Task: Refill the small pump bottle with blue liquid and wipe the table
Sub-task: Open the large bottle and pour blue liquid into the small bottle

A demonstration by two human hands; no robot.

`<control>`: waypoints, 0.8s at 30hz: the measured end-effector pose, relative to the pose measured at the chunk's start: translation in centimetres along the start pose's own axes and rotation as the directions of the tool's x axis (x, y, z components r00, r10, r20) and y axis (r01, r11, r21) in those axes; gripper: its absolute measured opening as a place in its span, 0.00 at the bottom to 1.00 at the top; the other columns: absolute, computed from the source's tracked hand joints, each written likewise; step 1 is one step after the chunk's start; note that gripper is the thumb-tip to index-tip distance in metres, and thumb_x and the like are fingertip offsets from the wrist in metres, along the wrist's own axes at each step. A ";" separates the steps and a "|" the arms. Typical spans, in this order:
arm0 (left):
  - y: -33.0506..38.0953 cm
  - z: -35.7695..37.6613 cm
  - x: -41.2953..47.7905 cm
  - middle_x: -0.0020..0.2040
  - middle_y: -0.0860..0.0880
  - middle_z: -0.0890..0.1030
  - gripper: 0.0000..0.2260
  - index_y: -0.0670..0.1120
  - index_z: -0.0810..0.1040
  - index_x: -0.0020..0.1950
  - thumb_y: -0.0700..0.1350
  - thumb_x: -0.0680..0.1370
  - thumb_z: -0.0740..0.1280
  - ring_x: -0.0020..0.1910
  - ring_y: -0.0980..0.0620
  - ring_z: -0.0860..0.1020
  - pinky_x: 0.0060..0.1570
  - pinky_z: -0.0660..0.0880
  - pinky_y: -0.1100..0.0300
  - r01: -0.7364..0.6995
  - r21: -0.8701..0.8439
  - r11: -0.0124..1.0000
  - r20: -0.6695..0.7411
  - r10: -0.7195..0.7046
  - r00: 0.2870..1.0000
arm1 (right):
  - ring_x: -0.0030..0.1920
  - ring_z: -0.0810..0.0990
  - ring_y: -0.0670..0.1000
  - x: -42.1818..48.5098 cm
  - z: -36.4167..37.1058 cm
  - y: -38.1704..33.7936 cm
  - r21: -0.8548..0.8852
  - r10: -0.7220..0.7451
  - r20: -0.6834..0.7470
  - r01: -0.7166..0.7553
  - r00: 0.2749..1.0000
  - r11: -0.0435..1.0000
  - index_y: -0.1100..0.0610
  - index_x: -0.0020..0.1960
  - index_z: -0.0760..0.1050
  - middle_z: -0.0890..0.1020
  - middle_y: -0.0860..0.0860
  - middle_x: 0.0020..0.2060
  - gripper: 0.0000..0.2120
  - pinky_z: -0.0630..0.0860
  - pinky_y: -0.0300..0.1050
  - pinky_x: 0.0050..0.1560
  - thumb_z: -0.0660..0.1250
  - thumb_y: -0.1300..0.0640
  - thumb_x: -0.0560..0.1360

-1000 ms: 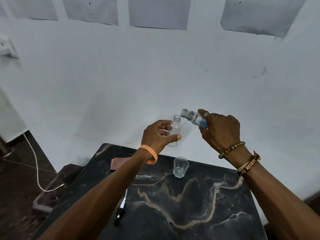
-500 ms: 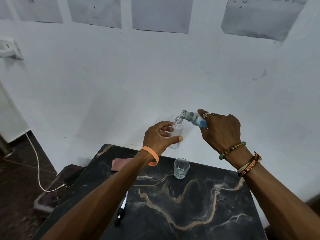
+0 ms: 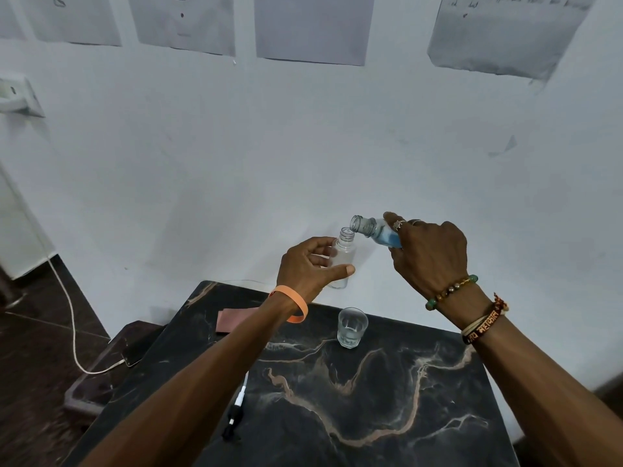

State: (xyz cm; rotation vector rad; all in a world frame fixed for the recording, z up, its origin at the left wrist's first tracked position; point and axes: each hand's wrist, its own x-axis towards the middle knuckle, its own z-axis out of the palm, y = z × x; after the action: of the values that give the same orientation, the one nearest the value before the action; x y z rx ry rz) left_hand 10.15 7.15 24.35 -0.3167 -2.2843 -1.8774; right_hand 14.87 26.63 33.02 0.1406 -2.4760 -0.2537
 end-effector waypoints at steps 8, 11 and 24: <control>-0.3 0.1 0.1 0.49 0.58 0.83 0.26 0.56 0.79 0.57 0.56 0.61 0.81 0.44 0.59 0.82 0.44 0.80 0.64 0.006 0.008 1.000 -0.005 -0.006 1.000 | 0.33 0.79 0.59 0.1 0.1 -0.1 -0.013 0.000 0.031 0.000 1.000 1.000 0.51 0.67 0.73 0.83 0.54 0.37 0.23 0.68 0.46 0.37 0.68 0.56 0.73; -0.3 0.0 0.1 0.48 0.59 0.83 0.26 0.57 0.79 0.57 0.56 0.61 0.81 0.44 0.59 0.82 0.43 0.79 0.64 0.004 0.009 1.000 -0.004 -0.004 1.000 | 0.31 0.78 0.59 0.2 0.1 -0.1 -0.010 -0.002 0.028 0.003 1.000 1.000 0.52 0.67 0.74 0.83 0.54 0.37 0.23 0.67 0.46 0.36 0.68 0.57 0.72; -0.5 0.0 0.3 0.46 0.63 0.83 0.24 0.61 0.79 0.53 0.59 0.60 0.80 0.43 0.63 0.81 0.41 0.79 0.68 -0.008 0.010 1.000 -0.014 0.008 1.000 | 0.37 0.80 0.58 0.5 0.1 -0.3 -0.074 -0.011 0.072 0.016 0.997 0.997 0.50 0.70 0.69 0.83 0.53 0.41 0.24 0.67 0.47 0.40 0.64 0.57 0.75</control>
State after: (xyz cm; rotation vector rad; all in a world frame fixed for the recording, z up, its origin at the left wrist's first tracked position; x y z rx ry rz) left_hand 9.73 7.03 23.93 -0.3097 -2.2791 -1.8583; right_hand 14.41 26.30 33.21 0.1186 -2.5331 -0.3615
